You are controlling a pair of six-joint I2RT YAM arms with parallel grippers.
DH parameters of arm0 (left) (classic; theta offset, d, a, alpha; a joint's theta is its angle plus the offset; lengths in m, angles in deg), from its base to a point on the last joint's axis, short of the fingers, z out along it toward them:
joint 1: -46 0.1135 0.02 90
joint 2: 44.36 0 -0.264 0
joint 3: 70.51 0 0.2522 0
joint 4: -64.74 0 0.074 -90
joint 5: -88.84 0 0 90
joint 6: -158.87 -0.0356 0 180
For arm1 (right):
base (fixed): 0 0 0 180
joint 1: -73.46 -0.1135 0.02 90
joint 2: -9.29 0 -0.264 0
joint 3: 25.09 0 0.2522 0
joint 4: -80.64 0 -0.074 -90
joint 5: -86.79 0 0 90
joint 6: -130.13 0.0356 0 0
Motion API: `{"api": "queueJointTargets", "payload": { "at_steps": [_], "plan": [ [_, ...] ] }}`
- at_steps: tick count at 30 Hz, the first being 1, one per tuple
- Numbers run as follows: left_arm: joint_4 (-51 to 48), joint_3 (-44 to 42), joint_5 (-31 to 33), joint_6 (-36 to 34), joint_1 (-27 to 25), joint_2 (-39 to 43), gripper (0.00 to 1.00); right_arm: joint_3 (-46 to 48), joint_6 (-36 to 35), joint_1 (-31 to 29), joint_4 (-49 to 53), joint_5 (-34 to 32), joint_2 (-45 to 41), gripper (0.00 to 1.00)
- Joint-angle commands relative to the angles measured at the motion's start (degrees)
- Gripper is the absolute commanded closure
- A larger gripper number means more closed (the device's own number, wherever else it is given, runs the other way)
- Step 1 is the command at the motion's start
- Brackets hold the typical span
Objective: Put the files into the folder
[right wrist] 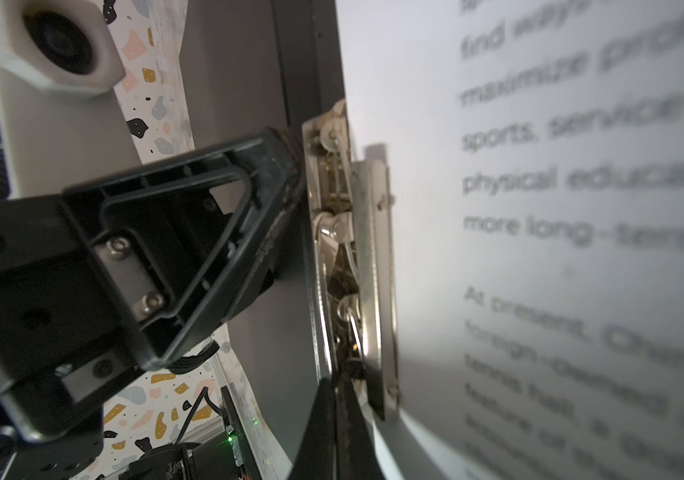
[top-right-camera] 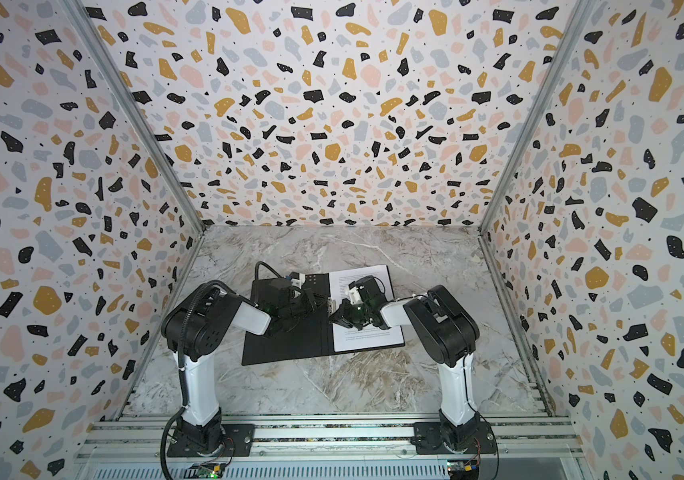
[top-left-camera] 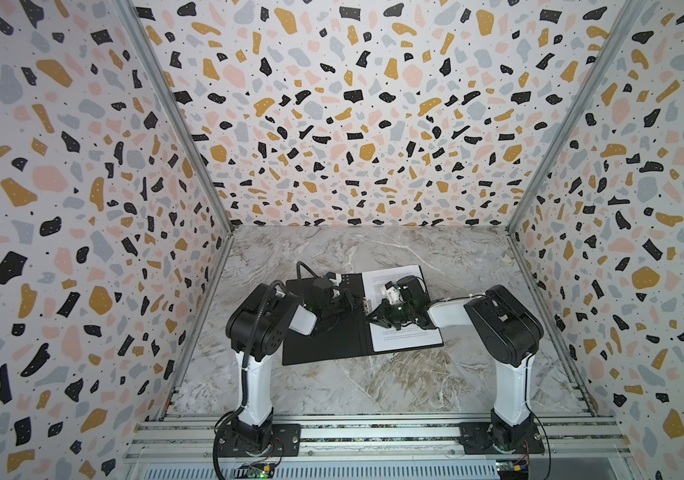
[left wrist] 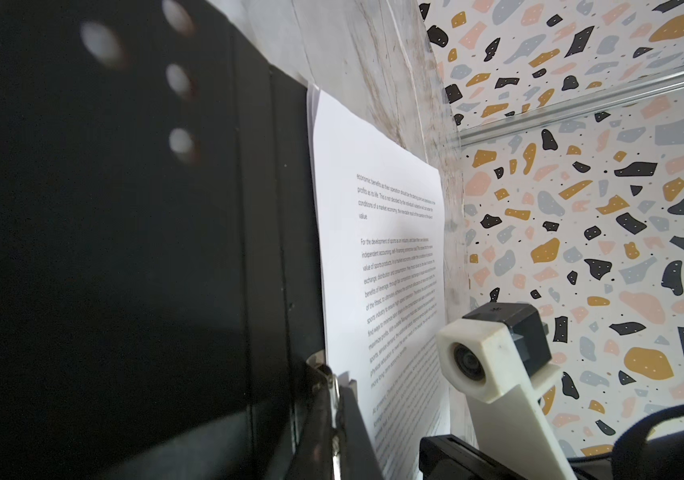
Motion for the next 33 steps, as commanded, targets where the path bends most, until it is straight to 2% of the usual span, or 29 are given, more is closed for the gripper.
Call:
{"api": "queueJointTargets", "payload": {
  "at_steps": [1,4,11,21,33],
  "plan": [
    [-4.33,-1.88,-0.03,-0.22,-0.36,-2.34,0.93,3.26,-0.63,-0.53,12.66,-6.43,4.36,1.00],
    [-4.39,-1.70,-0.18,-0.26,-0.34,-2.37,0.93,3.51,-0.66,-0.65,12.50,-6.73,5.18,1.00],
    [-4.51,-2.01,-0.38,-0.61,-0.36,-2.21,0.93,2.88,-2.76,-0.77,17.59,-12.88,6.20,0.88],
    [-4.75,-1.75,-0.82,-0.94,-0.35,-2.38,0.93,2.82,-0.67,-0.96,14.63,-10.75,2.41,0.86],
    [-4.99,-1.90,-1.28,-1.22,-0.33,-2.27,0.93,4.56,2.19,-0.27,9.57,-6.49,3.80,0.87]
  ]
}}
